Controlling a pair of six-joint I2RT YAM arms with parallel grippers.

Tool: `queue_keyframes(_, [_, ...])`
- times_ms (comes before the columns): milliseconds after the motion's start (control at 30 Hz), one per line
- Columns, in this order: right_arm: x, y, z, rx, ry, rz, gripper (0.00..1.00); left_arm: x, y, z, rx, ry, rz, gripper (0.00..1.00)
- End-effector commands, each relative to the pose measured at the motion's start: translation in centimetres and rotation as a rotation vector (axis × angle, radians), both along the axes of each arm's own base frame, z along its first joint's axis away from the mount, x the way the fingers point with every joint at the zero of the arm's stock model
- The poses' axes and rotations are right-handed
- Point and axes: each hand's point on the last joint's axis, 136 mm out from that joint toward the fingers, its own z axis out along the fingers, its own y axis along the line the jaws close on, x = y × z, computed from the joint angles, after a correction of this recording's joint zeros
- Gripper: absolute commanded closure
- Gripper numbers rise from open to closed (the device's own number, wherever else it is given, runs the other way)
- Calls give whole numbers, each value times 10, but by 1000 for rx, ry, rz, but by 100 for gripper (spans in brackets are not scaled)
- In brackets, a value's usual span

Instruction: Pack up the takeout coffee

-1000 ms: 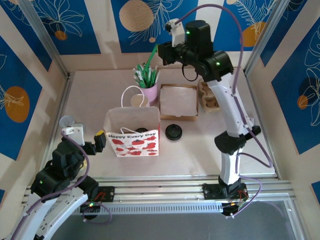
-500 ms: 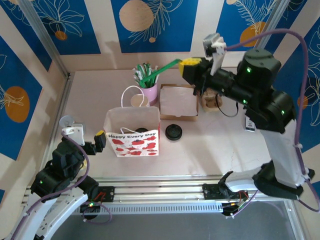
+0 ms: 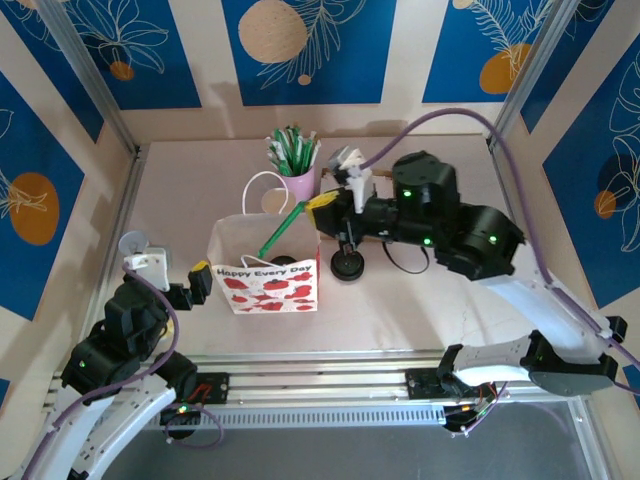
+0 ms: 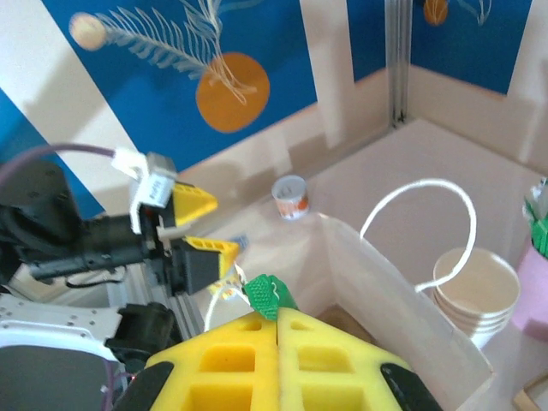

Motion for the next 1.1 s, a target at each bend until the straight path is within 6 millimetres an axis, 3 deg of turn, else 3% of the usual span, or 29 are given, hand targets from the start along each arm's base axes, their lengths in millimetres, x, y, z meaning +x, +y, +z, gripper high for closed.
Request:
queue_keyframes(0, [9,6,0,0,-45,-45,100,0,-2,3,-6,-22,-11,0])
queue_keyframes(167, [23,24,-22,-63,-43,-58,100,0,-2,3,-7,-22,-15,0])
queue_keyframes(400, [20,79,-53,-140,-1,31,100,-1,-2,3,-8,-23,-13,0])
queue_keyframes(567, [36,92,-85,-257,46,-10,99,-2,-1,4,-9,-28,-9,0])
queue_keyframes(600, [40,91,-89,-295,43,-34,94,-2,0,4,-9,-29,-10,0])
queue_keyframes(700, [50,81,-77,-326,11,-115,58,-2,-2,3,-11,-29,-16,0])
queue_keyframes(800, [46,78,-59,-277,9,-88,42,-1,-3,3,-11,-27,-20,0])
queue_keyframes(933, [61,53,-46,-267,1,-167,38,-2,-2,4,-11,-31,-20,0])
queue_keyframes(1067, [105,-7,-44,-154,152,-353,36,-2,-1,4,-14,-37,-16,0])
